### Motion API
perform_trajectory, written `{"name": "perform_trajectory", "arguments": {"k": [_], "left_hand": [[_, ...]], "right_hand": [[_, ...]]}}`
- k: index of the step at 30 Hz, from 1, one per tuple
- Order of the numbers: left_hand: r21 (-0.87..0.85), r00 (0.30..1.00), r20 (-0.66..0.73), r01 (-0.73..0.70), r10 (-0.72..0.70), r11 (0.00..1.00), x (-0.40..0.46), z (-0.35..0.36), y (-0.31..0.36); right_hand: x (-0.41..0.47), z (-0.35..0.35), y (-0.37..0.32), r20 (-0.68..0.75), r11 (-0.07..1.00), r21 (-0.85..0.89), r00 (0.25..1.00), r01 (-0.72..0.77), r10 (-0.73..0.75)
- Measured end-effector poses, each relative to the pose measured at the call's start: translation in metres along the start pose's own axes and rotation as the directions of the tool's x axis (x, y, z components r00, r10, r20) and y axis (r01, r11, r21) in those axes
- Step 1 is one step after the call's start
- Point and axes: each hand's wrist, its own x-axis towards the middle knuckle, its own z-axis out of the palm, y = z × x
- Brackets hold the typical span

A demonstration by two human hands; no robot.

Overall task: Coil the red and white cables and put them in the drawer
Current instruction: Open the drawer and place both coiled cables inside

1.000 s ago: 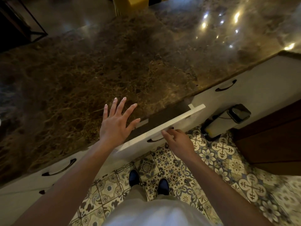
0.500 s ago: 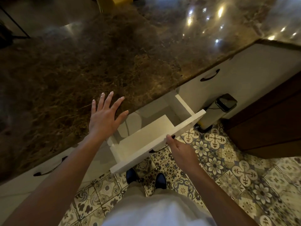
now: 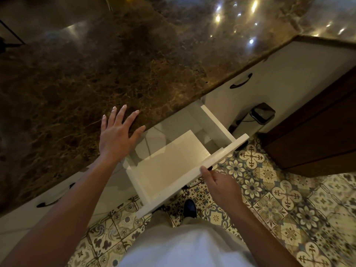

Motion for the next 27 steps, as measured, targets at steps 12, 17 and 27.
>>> {"name": "perform_trajectory", "arguments": {"k": [12, 17, 27], "left_hand": [[-0.01, 1.0, 0.006, -0.016, 0.016, 1.0, -0.001, -0.002, -0.002], [-0.158, 0.999, -0.032, 0.01, -0.015, 0.987, -0.001, -0.005, -0.001], [-0.732, 0.924, -0.155, 0.13, -0.35, 0.668, -0.052, -0.041, -0.008]], "right_hand": [[-0.015, -0.003, 0.013, 0.003, 0.998, 0.067, 1.0, -0.013, 0.012], [-0.02, -0.013, 0.012, -0.103, 0.996, 0.086, 0.995, -0.002, 0.011], [0.006, -0.046, -0.055, -0.226, 0.93, 0.157, 0.928, 0.333, -0.295]]}}
